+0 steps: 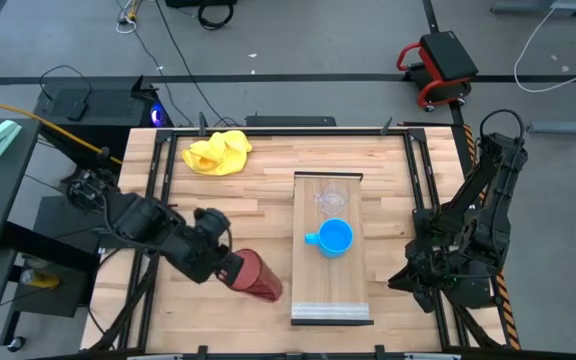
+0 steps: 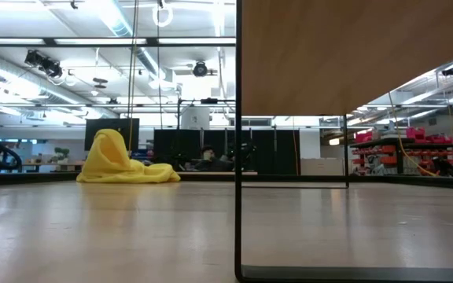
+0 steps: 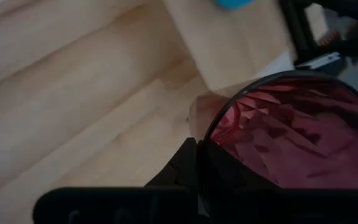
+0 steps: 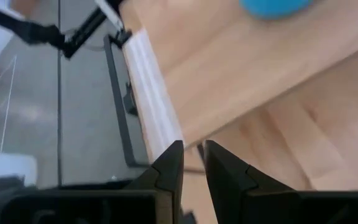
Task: Stack small to large cups/mugs on shelf
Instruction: Put the red cup on the shelf
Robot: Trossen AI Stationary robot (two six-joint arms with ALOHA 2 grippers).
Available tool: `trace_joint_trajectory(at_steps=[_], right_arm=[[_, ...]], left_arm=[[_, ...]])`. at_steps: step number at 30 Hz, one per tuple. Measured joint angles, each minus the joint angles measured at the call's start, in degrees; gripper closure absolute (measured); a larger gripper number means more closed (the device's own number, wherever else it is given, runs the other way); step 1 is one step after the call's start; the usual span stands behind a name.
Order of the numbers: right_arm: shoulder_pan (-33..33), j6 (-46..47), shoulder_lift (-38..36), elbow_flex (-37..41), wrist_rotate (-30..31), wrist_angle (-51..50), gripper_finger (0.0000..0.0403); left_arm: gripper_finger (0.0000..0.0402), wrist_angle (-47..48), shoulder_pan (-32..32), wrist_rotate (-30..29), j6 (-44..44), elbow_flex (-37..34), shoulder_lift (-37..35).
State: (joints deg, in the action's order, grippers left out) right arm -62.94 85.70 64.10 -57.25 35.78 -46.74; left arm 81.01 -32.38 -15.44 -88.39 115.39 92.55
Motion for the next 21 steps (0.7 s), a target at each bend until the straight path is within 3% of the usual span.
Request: trace_joint_trajectory(at_steps=[11, 16, 21], right_arm=[[-0.92, -2.85, -0.02, 3.36, 13.10, 0.44, 0.0363], [-5.68, -1.03, 0.03, 9.53, 25.75, 5.69, 0.0394], [-8.35, -6.88, 1.75, 13.60, 35.62, 12.80, 0.0392]], left_arm=[[0.0390, -9.16, 5.96, 0.18, 11.79, 0.03, 0.96], [0.0390, -11.82, 7.72, 1.15, 15.52, -0.02, 2.44], [0.0390, -15.76, 9.42, 3.80, 18.69, -0.02, 4.85]])
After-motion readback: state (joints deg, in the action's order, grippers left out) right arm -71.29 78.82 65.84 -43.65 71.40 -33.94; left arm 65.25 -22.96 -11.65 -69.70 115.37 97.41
